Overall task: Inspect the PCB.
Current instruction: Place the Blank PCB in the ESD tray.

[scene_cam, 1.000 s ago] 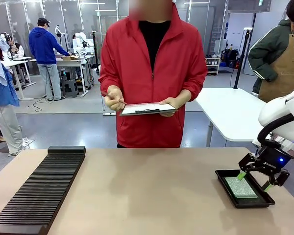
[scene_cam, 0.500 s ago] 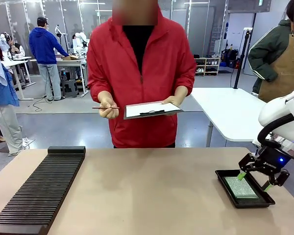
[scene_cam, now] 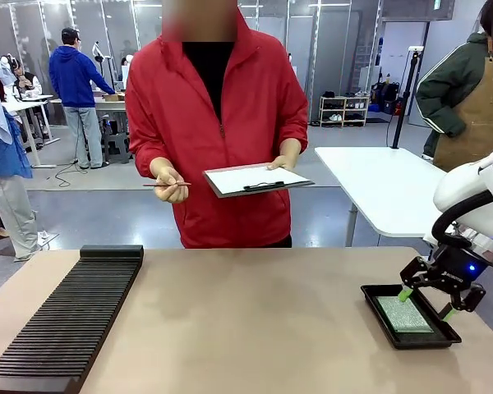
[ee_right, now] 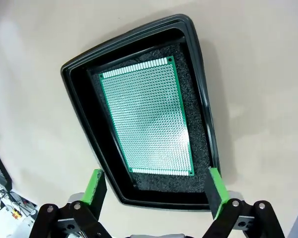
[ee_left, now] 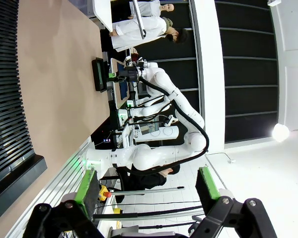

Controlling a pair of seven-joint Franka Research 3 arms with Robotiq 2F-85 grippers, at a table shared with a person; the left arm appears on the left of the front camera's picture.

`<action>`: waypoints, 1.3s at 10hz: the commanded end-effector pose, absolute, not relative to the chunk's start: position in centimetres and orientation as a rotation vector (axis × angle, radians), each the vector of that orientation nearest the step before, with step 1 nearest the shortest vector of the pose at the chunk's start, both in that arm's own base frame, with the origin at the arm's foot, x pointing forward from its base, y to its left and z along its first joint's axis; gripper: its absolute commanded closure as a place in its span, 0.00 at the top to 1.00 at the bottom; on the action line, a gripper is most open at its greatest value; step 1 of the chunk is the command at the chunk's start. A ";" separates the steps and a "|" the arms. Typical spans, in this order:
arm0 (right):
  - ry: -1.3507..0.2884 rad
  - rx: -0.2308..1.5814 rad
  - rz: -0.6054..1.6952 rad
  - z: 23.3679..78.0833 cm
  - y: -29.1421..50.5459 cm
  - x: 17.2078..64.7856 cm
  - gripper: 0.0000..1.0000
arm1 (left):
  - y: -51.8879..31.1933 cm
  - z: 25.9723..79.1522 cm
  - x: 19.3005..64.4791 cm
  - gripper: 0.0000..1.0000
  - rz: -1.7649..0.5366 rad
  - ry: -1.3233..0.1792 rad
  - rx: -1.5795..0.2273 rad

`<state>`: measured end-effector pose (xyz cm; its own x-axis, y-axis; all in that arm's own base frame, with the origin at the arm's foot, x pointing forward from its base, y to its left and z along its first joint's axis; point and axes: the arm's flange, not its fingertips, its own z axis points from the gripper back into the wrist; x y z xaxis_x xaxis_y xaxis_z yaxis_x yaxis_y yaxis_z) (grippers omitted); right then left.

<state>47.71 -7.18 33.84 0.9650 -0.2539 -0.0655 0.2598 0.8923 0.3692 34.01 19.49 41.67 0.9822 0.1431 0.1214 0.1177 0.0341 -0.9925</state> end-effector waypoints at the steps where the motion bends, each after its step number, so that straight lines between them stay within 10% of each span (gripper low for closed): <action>1: -0.001 0.431 -0.287 37.9 -8.0 47.0 1.00 | 19.5 41.7 33.8 1.00 0.015 -0.201 -1.552; 8: 0.114 1.120 -0.254 50.1 -19.0 35.2 1.00 | 19.5 41.7 33.8 1.00 0.015 -0.201 -1.552; 13: 0.163 1.386 -0.180 47.4 -23.8 29.5 1.00 | 19.5 41.7 33.8 1.00 0.015 -0.201 -1.552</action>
